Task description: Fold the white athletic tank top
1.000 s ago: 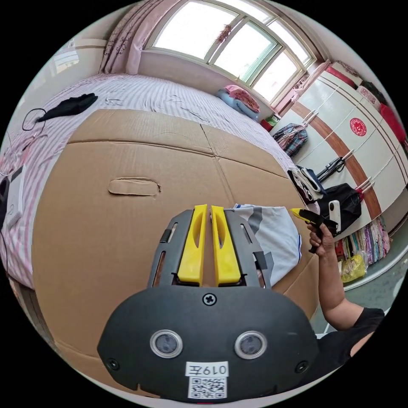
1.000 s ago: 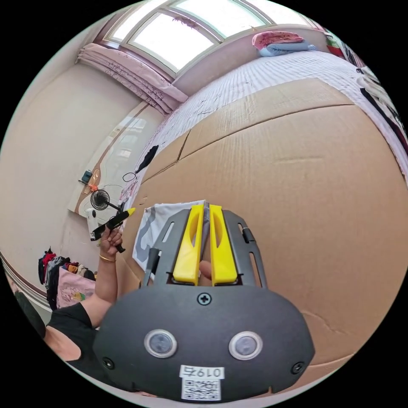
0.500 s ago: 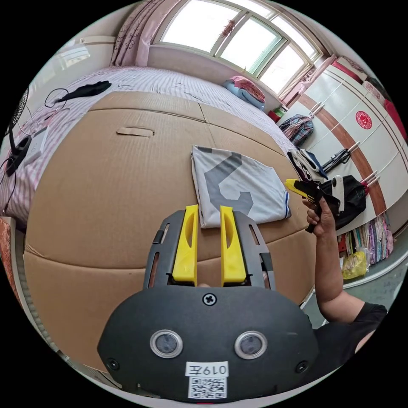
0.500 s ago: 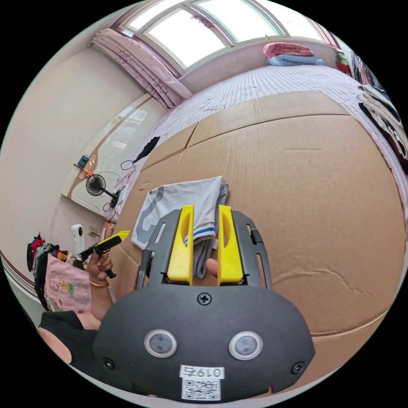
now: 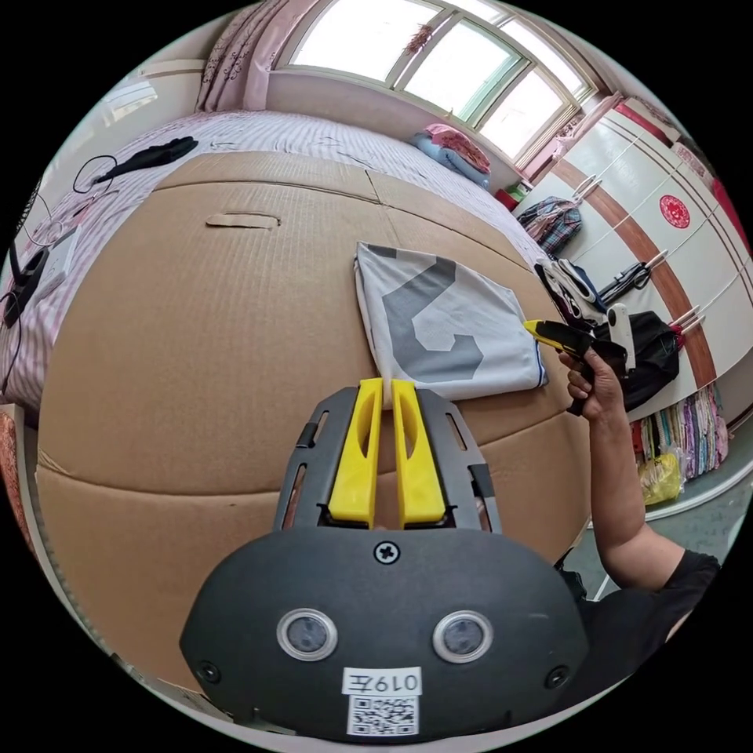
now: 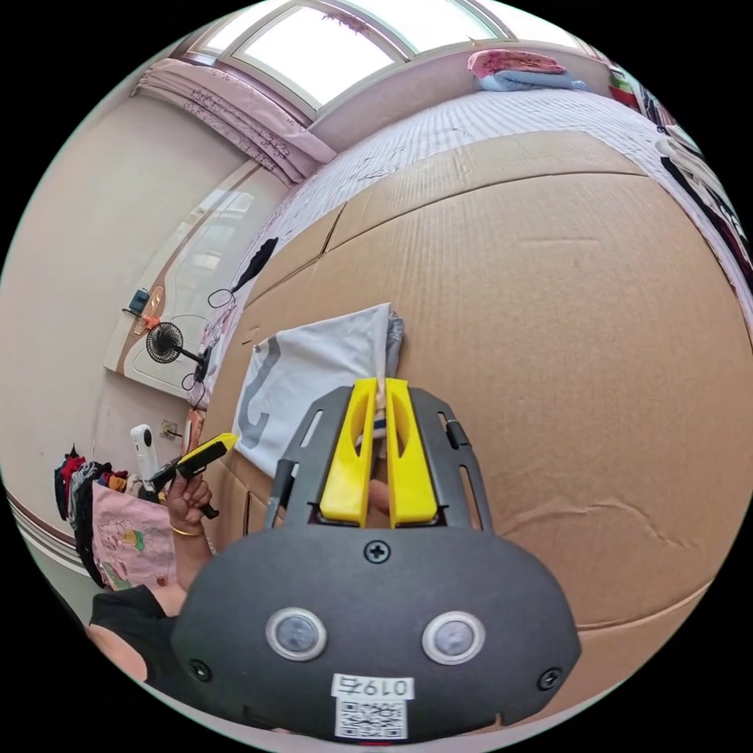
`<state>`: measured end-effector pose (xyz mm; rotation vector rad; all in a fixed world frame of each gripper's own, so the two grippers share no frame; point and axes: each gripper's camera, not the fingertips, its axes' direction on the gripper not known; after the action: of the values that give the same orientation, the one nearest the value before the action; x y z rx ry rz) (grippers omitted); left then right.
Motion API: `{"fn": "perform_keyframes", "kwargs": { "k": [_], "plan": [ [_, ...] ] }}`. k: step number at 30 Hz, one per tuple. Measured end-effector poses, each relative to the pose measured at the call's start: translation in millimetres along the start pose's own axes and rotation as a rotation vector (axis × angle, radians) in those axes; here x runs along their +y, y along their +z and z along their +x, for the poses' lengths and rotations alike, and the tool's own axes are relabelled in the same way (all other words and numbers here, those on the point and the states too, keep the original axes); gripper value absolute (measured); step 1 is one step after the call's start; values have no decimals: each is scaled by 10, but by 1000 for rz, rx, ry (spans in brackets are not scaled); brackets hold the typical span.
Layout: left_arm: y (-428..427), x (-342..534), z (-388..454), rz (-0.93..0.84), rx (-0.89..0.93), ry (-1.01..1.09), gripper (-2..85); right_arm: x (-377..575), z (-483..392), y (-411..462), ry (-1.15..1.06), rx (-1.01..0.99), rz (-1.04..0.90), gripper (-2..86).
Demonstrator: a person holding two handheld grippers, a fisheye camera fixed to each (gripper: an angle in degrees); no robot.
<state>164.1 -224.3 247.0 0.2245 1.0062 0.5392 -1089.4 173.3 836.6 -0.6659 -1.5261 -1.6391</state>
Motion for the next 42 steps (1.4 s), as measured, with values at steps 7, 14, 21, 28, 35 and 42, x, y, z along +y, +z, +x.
{"fn": "perform_keyframes", "kwargs": {
  "k": [7,14,21,28,35,42],
  "plan": [
    [139,143,25,3,10,2,10,275,82,129,3,-50,17,52],
    [207,388,45,28,45,-9,10,678,156,201,24,-107,58,60],
    [376,611,185,17,15,6,8,1088,161,458,31,-136,53,42],
    [564,887,387,17,-32,29,8,1601,-2,647,-14,-123,122,30],
    [513,1381,718,81,-207,57,11,2623,-736,622,-159,234,271,1],
    [671,2072,1579,170,-426,205,11,3833,-1619,1084,-358,354,342,-6]
  ]
}}
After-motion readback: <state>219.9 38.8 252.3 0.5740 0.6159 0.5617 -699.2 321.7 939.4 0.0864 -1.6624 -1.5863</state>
